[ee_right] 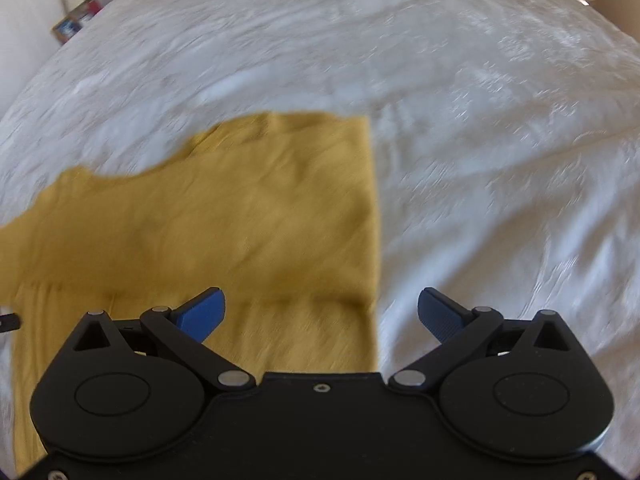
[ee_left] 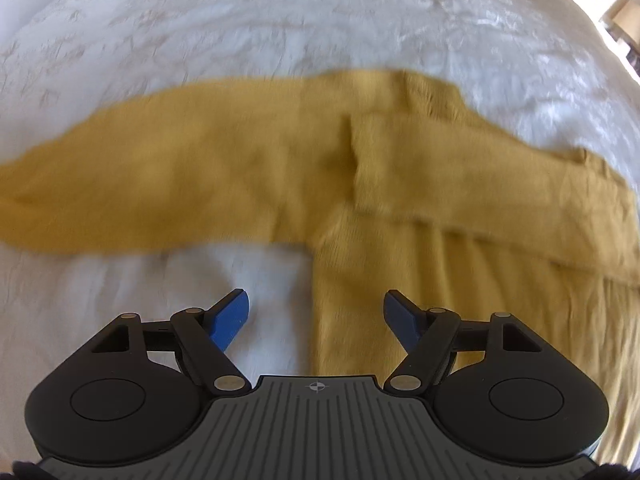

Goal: Fold small clothes
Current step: 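Fold the side edge over toward the sweater center, open left tool, then grasp the other sleeve cuff with the left tool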

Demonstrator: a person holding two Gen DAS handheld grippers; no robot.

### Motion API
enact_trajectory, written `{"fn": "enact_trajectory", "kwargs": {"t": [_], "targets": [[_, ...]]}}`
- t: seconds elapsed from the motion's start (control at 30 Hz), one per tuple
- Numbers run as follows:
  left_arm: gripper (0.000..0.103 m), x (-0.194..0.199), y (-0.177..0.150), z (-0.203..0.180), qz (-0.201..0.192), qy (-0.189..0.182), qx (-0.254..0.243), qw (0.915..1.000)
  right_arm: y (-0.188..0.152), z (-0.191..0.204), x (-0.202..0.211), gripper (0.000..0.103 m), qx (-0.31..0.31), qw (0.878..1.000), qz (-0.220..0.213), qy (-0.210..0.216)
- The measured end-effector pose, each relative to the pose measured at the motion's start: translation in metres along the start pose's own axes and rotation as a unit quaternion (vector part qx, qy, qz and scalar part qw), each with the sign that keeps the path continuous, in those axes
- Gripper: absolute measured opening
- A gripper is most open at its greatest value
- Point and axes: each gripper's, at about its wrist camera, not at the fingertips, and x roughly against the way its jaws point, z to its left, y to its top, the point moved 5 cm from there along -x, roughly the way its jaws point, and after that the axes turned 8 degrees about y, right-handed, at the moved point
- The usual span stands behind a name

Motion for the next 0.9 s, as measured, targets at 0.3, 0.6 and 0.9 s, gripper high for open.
{"fn": "enact_trajectory", "kwargs": {"t": [0.3, 0.6, 0.9], "targets": [[0.087, -0.008, -0.03, 0.056, 0.033, -0.002, 0.069, 0.9971, -0.042, -0.011, 0.007, 0.102, -0.042, 0.996, 0.048, -0.063], [0.087, 0.016, -0.019, 0.16, -0.044, 0.01, 0.203, 0.9781, -0.03, 0.078, 0.047, 0.102, 0.021, 0.999, -0.016, 0.02], [0.087, 0.004, 0.009, 0.26, -0.072, 0.04, 0.277, 0.9572, -0.032, 0.177, 0.047, 0.102, 0.073, 0.994, -0.016, 0.083]]}}
